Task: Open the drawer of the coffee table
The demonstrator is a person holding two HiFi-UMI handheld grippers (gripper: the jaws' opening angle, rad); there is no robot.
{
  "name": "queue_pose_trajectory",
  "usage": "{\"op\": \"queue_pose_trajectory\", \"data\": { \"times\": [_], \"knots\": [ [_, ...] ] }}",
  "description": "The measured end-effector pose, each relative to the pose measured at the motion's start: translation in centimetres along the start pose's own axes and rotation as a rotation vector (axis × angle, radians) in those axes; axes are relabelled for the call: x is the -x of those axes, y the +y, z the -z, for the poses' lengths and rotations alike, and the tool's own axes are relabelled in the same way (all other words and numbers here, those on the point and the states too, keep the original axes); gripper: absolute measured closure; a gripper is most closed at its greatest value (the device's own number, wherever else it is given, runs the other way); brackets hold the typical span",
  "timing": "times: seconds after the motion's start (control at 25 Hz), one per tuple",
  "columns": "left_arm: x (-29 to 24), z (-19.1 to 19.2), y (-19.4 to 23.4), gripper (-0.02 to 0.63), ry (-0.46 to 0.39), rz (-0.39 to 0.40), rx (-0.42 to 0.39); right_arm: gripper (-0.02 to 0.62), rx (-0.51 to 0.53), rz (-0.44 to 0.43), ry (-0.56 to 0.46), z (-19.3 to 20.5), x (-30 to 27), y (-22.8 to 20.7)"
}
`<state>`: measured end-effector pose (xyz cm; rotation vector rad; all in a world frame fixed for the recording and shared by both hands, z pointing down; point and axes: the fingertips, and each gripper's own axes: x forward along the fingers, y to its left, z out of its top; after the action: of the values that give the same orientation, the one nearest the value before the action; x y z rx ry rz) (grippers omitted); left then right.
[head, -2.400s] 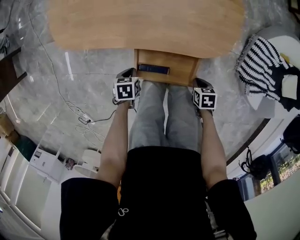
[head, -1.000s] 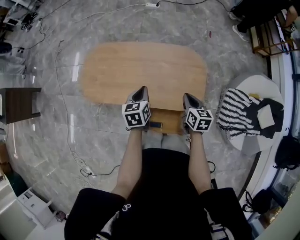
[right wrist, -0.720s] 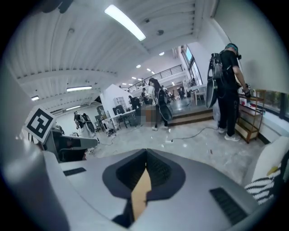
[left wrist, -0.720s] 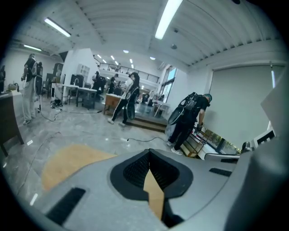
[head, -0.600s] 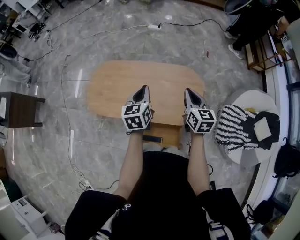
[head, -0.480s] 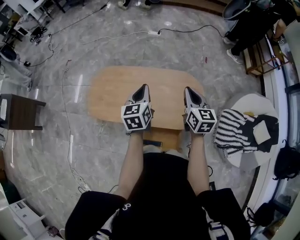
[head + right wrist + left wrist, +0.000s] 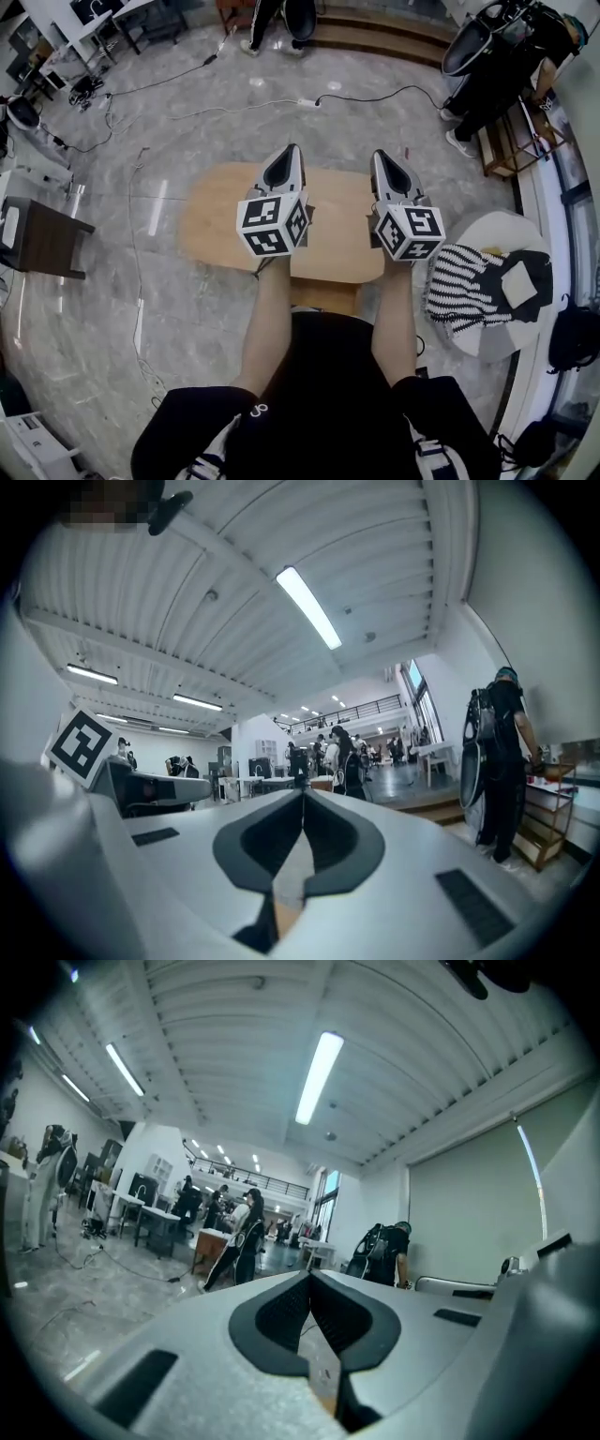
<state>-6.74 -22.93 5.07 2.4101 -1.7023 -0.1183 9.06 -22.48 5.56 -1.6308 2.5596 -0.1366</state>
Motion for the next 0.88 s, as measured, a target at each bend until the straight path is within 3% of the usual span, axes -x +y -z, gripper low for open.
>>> {"op": "queue_pose_trajectory", "data": {
  "times": [0.16, 0.32, 0.88],
  "knots": [
    [0.2, -3.8, -1.2, 0.597, -0.065, 0.013, -0.058, 0.584, 0.016, 0.028, -0.065, -3.9, -0.2, 0.0],
    [0.5, -4.6, -2.5, 0.597, -0.085, 0.015, -0.124, 0.584, 0.052, 0.048, -0.084, -5.5, 0.6, -0.5],
    [0.3, -2.9, -1.7, 0.597, -0.039, 0.0, -0.174, 0.584, 0.104, 0.043, 0.002, -2.4, 1.0, -1.1]
  ]
}}
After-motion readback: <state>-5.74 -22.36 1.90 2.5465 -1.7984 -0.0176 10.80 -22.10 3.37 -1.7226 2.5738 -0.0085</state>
